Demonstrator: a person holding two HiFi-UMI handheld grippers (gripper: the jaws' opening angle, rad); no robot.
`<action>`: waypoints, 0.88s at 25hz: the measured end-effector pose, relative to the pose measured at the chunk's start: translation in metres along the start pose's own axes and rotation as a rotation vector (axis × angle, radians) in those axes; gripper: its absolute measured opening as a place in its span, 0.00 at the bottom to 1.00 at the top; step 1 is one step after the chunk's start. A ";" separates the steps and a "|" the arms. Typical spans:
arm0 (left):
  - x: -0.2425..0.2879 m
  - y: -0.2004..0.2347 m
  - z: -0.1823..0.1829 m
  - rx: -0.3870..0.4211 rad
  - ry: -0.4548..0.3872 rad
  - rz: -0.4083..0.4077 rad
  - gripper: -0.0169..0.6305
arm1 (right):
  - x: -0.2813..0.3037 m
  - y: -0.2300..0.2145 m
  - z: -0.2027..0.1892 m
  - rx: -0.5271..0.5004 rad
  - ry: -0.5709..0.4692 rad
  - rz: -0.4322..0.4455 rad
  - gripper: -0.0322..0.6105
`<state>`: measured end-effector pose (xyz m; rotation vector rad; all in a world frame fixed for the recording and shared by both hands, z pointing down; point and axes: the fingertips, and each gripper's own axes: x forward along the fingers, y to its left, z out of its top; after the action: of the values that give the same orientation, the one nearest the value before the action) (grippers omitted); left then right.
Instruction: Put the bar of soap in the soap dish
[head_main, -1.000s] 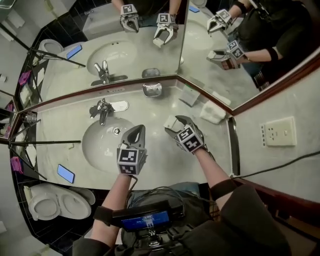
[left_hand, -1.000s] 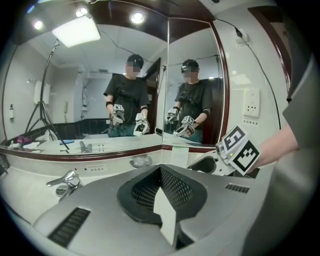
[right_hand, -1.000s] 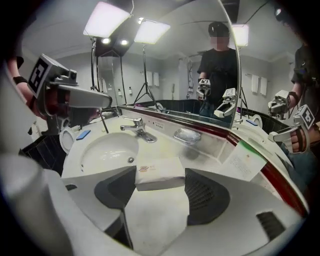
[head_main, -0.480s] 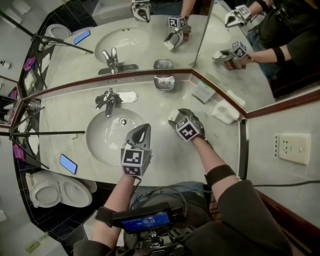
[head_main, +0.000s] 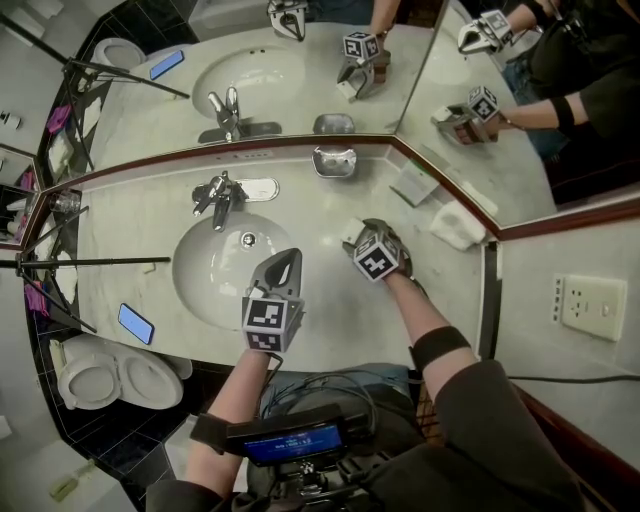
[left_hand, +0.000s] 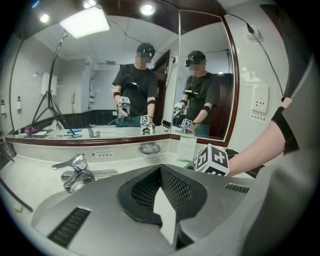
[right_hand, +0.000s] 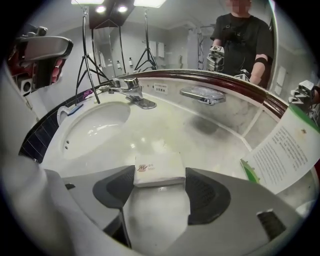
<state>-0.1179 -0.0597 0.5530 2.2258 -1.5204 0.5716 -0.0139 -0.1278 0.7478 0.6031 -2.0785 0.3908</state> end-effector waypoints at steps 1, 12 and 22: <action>0.000 0.000 0.000 0.000 0.000 0.000 0.03 | 0.000 0.000 0.000 0.003 0.004 -0.002 0.60; -0.001 0.005 0.008 -0.009 -0.028 -0.003 0.03 | -0.044 -0.004 0.025 0.011 -0.080 -0.019 0.60; -0.005 -0.004 0.030 -0.012 -0.090 -0.032 0.03 | -0.175 0.001 0.102 0.092 -0.457 -0.041 0.16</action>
<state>-0.1123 -0.0701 0.5246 2.2900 -1.5244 0.4573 -0.0028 -0.1303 0.5458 0.8507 -2.4860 0.3495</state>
